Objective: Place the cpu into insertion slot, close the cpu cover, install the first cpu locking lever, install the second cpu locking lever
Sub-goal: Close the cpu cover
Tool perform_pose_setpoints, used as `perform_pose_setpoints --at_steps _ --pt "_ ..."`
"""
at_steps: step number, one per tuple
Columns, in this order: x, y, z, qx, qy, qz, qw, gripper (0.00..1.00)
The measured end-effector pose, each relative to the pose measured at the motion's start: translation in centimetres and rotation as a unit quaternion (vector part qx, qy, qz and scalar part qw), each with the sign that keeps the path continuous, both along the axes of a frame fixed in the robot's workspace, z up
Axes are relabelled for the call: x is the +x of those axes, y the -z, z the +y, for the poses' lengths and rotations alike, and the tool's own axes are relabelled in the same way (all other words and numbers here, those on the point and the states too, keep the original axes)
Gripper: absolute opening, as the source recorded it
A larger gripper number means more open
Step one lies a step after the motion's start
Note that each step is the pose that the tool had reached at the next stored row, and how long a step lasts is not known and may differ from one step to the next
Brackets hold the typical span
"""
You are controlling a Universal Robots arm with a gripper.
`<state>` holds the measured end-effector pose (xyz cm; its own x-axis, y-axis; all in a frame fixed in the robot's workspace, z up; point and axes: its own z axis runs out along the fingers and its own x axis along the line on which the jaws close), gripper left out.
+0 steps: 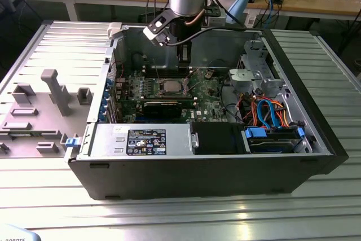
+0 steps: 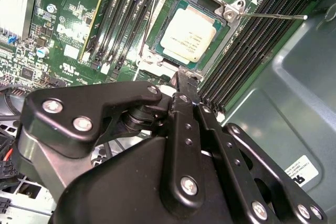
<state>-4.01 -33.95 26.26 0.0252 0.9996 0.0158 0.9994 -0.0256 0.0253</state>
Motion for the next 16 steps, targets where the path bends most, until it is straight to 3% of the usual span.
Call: perform_pose_setpoints --at_steps 12,16 --pt "0.38 -0.02 0.01 0.0001 0.000 0.0000 1.00000 0.11" --pt "0.39 -0.50 0.01 -0.0001 0.000 0.0000 1.00000 0.11"
